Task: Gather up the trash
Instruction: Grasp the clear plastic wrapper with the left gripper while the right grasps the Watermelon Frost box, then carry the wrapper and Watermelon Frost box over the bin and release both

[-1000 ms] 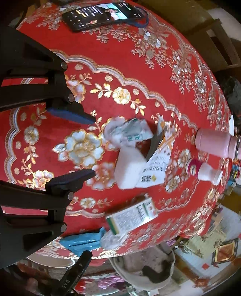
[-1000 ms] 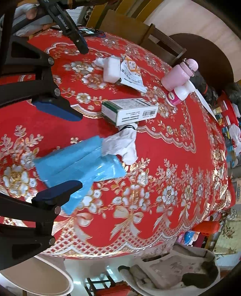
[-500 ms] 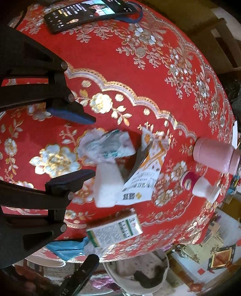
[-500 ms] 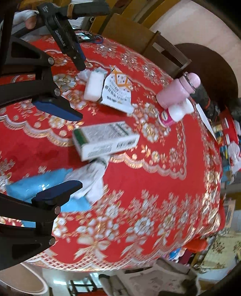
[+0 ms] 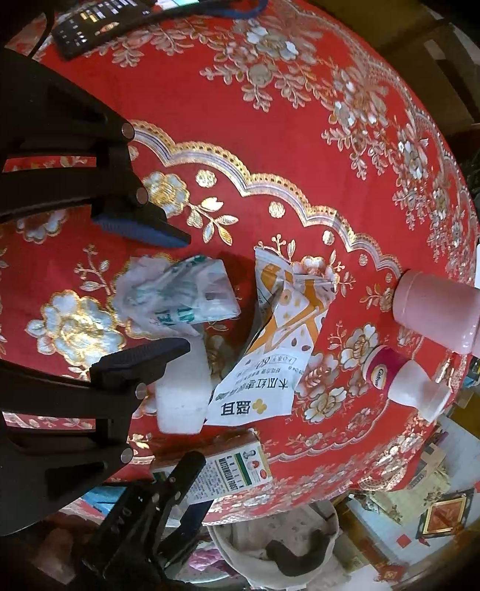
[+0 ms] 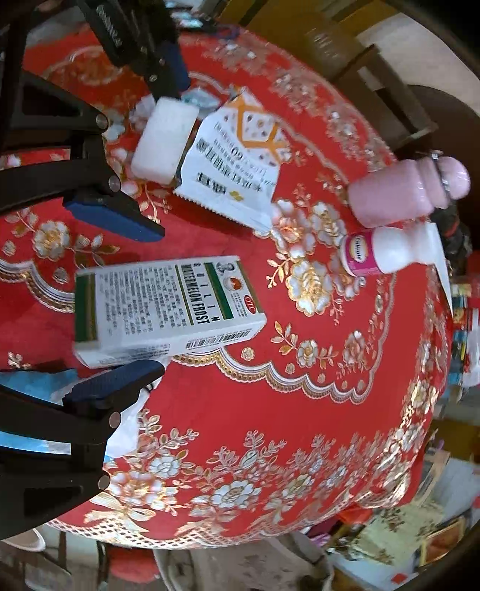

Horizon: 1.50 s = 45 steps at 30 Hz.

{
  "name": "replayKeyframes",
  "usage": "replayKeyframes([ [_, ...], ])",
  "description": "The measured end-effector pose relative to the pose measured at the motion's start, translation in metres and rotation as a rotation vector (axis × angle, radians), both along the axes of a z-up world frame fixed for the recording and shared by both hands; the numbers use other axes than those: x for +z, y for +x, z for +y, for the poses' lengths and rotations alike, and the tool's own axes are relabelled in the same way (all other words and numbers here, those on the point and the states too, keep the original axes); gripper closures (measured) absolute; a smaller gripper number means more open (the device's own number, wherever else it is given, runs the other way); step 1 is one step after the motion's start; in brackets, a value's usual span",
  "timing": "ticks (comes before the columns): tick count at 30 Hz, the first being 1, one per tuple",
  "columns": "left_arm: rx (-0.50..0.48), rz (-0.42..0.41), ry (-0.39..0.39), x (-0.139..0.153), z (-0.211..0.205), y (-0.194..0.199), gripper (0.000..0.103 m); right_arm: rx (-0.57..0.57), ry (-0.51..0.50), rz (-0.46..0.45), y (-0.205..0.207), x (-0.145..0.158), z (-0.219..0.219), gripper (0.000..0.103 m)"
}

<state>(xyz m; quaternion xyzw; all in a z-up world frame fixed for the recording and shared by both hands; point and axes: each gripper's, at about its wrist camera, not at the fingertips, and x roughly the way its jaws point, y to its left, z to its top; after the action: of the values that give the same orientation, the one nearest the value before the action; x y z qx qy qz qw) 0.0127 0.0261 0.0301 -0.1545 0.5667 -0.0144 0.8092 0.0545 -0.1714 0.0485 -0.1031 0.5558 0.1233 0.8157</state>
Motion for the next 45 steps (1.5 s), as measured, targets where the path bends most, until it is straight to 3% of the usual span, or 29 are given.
replayKeyframes([
  [5,0.003,-0.018,0.007,-0.002,-0.001,0.003,0.057,-0.005,0.022,-0.023,0.005,-0.002,-0.005,0.042],
  [6,0.002,-0.022,0.004,-0.002,-0.001,0.002,0.061,-0.009,0.037,-0.028,0.005,-0.001,-0.008,0.048],
  [7,-0.001,-0.021,-0.011,-0.002,0.0,0.002,0.075,-0.014,0.047,-0.026,0.006,0.0,-0.01,0.048],
  [11,0.003,-0.031,-0.042,0.003,0.002,-0.003,0.083,-0.06,0.184,0.004,0.005,0.007,-0.027,0.048],
  [14,-0.015,-0.079,-0.024,0.02,0.0,-0.011,0.084,-0.092,0.286,0.034,0.0,0.014,-0.039,0.049],
  [20,-0.031,-0.132,-0.016,0.048,-0.007,-0.027,0.084,-0.091,0.358,0.031,-0.024,0.031,-0.045,0.049],
  [26,-0.081,-0.165,0.0,0.064,-0.028,-0.041,0.084,-0.088,0.371,0.012,-0.047,0.04,-0.051,0.049],
  [45,-0.24,-0.183,0.051,0.069,-0.116,-0.073,0.084,-0.18,0.37,-0.01,-0.101,0.044,-0.109,0.048],
])
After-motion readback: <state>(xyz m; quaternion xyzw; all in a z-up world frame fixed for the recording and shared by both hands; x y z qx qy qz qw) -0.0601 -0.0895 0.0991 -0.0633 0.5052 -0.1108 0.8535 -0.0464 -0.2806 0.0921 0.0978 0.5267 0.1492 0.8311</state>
